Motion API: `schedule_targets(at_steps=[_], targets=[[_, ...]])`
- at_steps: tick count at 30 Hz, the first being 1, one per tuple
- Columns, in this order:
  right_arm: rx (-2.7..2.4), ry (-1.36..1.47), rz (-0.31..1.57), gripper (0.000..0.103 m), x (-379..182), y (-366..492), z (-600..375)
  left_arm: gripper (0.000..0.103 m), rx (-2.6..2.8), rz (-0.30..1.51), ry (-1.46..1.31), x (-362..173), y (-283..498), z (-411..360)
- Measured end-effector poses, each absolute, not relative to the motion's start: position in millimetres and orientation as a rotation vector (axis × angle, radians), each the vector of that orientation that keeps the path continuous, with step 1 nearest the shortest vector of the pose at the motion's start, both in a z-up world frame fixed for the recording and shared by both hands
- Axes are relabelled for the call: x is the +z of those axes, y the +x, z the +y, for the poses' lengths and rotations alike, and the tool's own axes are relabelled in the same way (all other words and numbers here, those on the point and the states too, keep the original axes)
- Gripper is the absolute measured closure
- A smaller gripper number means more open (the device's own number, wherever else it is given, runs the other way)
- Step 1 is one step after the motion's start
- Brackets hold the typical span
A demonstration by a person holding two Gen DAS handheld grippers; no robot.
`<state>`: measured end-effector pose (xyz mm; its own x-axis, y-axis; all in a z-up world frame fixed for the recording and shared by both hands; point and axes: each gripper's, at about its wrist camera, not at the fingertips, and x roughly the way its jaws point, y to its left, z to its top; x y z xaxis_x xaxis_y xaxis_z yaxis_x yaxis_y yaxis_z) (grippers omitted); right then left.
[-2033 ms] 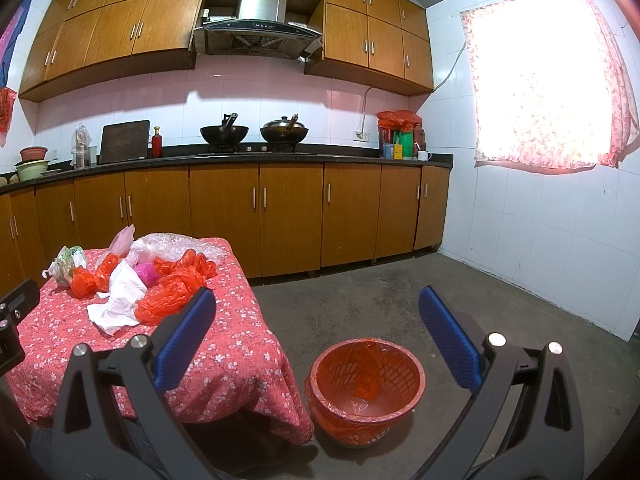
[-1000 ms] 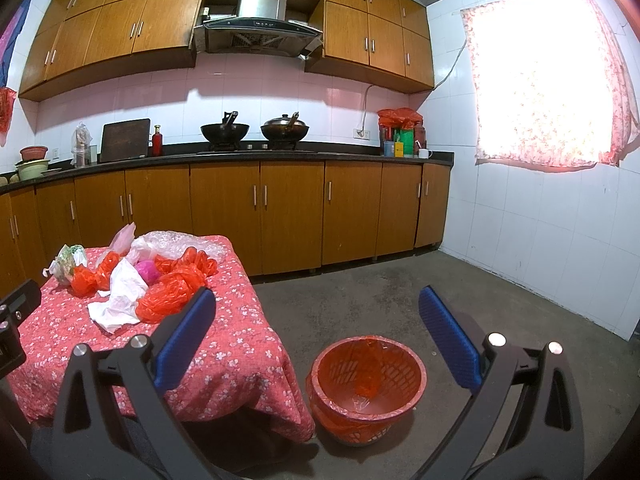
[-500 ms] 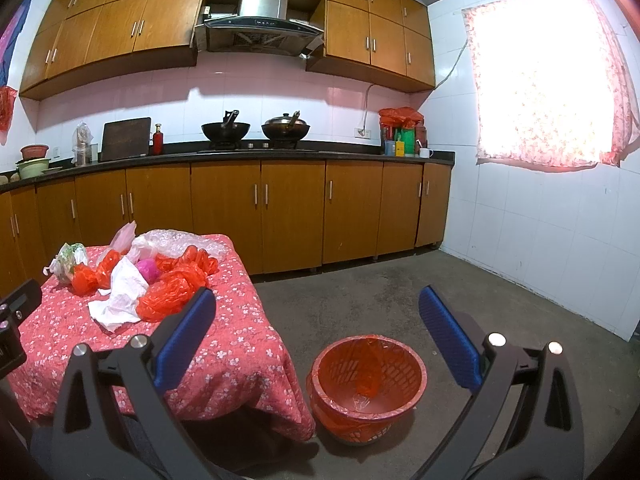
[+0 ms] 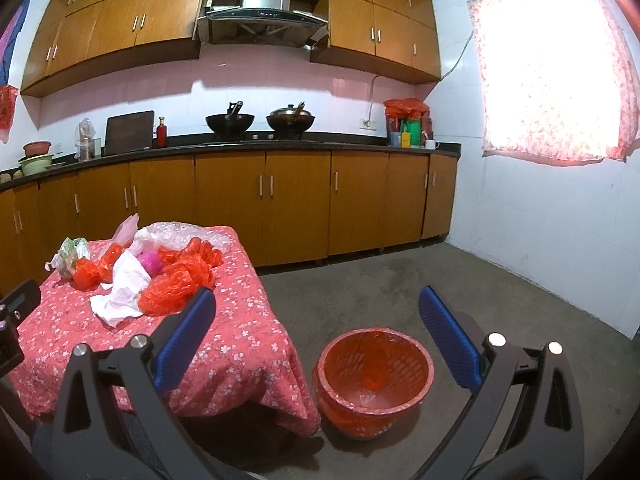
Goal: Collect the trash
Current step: 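Grasp the red plastic bag with the right gripper while the left gripper approaches the white bag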
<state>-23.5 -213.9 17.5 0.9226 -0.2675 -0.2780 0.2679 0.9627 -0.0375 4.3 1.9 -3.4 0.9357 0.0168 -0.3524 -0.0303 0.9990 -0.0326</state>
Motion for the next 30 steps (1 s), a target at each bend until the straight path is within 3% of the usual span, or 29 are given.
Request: schedule_targets(at_steps=[7, 15, 30], targets=[[-0.216, -0.019, 0.338, 0.004, 9, 23, -201, 0.002, 0.062, 0.422, -0.079, -15, 31, 26], [-0.093, -0.01, 0.436, 0.019, 3, 110, -171, 0.005, 0.181, 0.43, -0.09, -22, 65, 68], [-0.006, 0.062, 0.659, 0.023, -49, 271, -116, 0.005, 0.292, 0.427, -0.153, -35, 122, 131]])
